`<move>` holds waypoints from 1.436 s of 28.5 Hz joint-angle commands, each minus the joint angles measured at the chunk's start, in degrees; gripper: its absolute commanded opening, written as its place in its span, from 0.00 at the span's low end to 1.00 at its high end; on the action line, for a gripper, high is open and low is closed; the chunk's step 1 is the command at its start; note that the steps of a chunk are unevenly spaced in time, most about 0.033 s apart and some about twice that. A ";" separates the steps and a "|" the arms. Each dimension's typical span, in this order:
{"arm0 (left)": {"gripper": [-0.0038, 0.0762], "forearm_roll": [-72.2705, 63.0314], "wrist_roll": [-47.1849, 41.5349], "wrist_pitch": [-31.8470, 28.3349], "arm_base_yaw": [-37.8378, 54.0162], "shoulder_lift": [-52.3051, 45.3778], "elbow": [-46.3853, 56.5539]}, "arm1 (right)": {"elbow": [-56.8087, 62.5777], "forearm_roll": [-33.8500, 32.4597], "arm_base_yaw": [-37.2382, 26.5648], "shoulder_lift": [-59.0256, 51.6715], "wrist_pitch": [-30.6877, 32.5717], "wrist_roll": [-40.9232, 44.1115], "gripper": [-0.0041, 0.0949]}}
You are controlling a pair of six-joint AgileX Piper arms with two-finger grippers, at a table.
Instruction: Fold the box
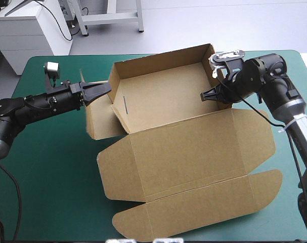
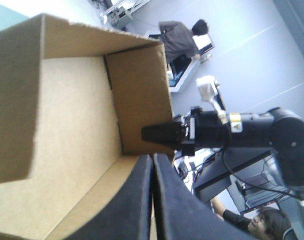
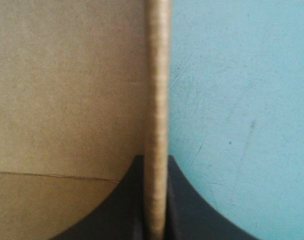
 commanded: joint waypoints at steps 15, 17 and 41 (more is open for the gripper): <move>0.04 -6.66 -0.04 5.56 21.36 0.57 -5.35 | -2.19 -0.66 0.03 -8.69 0.45 -3.95 0.03; 0.04 -4.44 -0.29 5.56 23.75 1.02 -5.35 | -2.19 -0.78 0.03 -10.22 1.35 -6.64 0.03; 0.04 19.59 -3.14 -3.58 10.49 4.59 1.50 | -2.19 13.00 0.03 -15.83 -6.89 -7.77 0.02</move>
